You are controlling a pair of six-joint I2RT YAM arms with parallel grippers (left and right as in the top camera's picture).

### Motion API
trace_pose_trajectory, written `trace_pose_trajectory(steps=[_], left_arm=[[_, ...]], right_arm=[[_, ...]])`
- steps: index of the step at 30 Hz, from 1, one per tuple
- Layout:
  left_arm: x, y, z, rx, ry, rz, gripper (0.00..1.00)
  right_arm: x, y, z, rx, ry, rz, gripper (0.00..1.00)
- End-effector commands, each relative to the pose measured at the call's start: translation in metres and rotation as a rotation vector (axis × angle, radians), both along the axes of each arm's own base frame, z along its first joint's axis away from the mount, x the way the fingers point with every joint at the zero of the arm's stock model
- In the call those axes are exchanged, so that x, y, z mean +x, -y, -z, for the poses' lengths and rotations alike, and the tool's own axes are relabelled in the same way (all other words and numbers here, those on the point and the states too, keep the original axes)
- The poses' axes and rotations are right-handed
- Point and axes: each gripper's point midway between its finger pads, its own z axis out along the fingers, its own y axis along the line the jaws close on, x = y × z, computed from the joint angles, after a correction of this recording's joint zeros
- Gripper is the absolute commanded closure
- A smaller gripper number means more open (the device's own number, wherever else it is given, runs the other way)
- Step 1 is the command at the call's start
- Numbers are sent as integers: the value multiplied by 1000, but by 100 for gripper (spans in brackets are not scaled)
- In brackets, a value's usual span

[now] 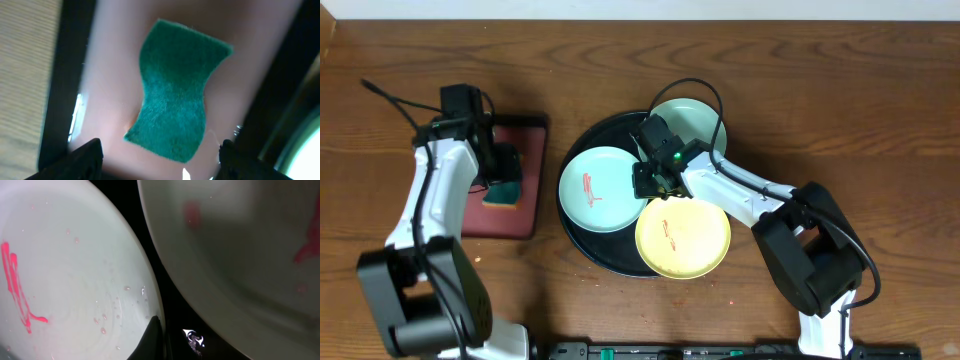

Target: Clean dirty plates on tray and stack at the side

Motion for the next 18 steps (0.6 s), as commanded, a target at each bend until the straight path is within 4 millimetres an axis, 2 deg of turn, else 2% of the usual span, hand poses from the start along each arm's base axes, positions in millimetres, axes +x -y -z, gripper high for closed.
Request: trace_pose_trajectory(steps=[1, 3, 10, 18], left_arm=[[-1, 5, 22, -33, -56, 87, 32], [3, 11, 34, -67, -66, 118, 36], [14, 9, 61, -68, -77, 118, 44], [7, 9, 87, -82, -142, 116, 62]], right_arm=[[0, -3, 3, -14, 7, -36, 99], [0, -2, 3, -15, 6, -36, 99], [0, -2, 3, -15, 6, -36, 98], [-1, -3, 3, -13, 3, -37, 96]])
